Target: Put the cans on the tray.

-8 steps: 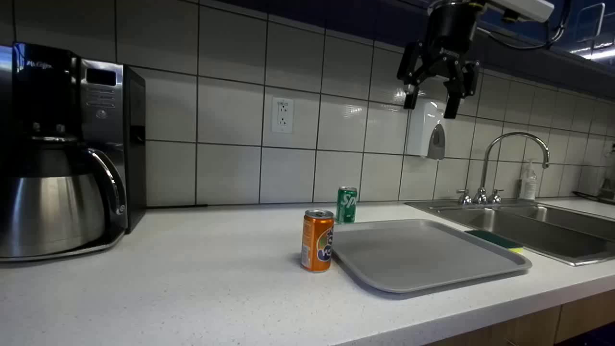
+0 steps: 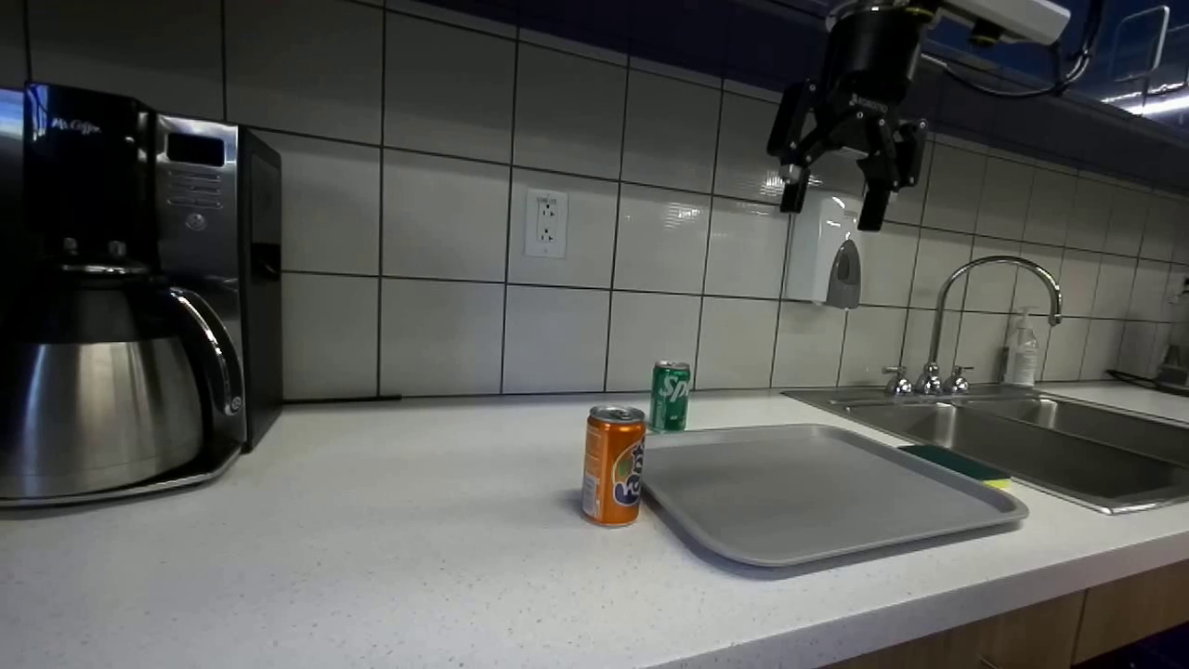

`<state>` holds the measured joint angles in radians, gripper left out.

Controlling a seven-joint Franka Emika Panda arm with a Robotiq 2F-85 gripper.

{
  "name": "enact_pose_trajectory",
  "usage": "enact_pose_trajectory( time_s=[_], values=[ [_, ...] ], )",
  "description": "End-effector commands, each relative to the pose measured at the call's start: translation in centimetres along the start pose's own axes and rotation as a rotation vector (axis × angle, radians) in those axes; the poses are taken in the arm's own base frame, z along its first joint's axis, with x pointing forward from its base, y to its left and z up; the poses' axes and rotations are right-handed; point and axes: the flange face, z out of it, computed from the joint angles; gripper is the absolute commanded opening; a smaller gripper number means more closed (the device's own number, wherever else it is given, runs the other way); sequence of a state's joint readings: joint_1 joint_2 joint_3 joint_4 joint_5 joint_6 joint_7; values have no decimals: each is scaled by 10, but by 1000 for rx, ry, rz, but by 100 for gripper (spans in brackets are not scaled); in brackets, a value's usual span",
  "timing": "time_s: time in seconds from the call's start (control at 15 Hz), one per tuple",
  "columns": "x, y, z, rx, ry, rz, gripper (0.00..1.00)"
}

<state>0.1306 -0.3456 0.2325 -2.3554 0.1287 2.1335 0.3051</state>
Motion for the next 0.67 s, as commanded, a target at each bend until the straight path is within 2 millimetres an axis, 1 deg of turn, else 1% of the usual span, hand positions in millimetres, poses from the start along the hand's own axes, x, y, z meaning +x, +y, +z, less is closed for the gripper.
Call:
enact_pose_trajectory(
  time_s=[0.0,0.07,0.2,0.27,0.47,0.6],
  values=[
    [0,-1,5,11,-3,-7,100],
    [0,0,10,8,-4,-4,100],
    [0,7,27,4,-19,2,100],
    [1,14,41,-2,-26,-2,100],
    [3,42,77,-10,-56,-1,100],
    [9,66,95,-4,-64,-4,100]
  ],
)
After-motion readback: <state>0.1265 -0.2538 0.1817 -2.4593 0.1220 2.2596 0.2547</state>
